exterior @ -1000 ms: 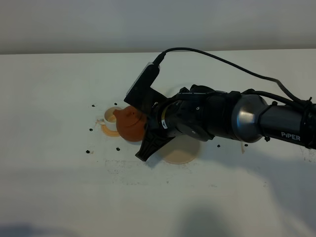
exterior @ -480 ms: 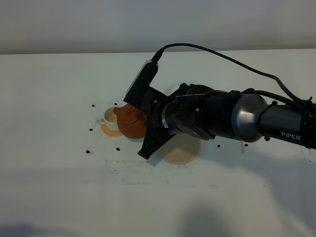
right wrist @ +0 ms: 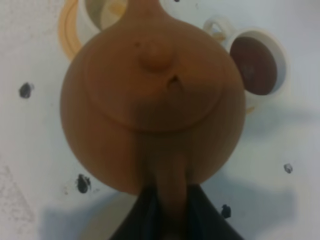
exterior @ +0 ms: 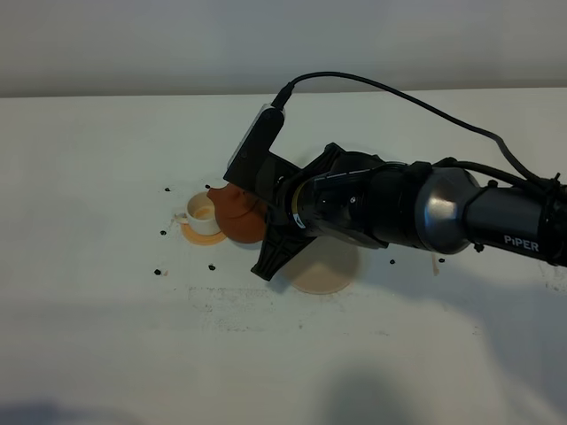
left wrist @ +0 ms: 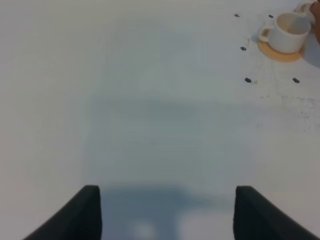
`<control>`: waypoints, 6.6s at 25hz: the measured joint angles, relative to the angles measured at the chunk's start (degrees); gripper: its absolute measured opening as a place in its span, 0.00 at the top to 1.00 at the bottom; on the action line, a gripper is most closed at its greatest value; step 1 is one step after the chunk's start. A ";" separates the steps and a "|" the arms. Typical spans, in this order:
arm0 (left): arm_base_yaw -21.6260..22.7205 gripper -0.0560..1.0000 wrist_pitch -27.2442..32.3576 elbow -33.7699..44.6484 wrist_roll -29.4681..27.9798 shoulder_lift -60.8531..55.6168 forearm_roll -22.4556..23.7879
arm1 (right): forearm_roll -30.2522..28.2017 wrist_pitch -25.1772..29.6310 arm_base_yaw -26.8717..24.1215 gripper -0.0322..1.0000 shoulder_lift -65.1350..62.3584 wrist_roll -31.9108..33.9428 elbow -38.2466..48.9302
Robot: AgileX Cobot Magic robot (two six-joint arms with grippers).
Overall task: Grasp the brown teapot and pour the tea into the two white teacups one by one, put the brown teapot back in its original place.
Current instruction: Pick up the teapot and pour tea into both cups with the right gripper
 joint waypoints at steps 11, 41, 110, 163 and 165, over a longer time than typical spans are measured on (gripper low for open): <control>0.00 0.44 0.00 0.00 0.00 0.00 0.00 | -1.81 0.80 0.00 0.88 0.00 0.05 -0.56; 0.00 0.44 0.00 0.00 0.00 0.00 0.00 | -9.36 3.43 0.64 0.88 0.69 0.30 -2.38; 0.00 0.44 0.00 0.00 0.00 0.00 0.00 | -23.70 3.99 1.66 0.88 1.99 0.40 -2.45; 0.00 0.44 0.00 0.00 0.00 0.00 0.00 | -31.27 7.93 2.91 0.88 1.99 -1.29 -3.51; 0.00 0.44 0.00 0.00 0.00 0.00 0.00 | -31.70 8.50 3.12 0.88 1.99 -1.29 -3.51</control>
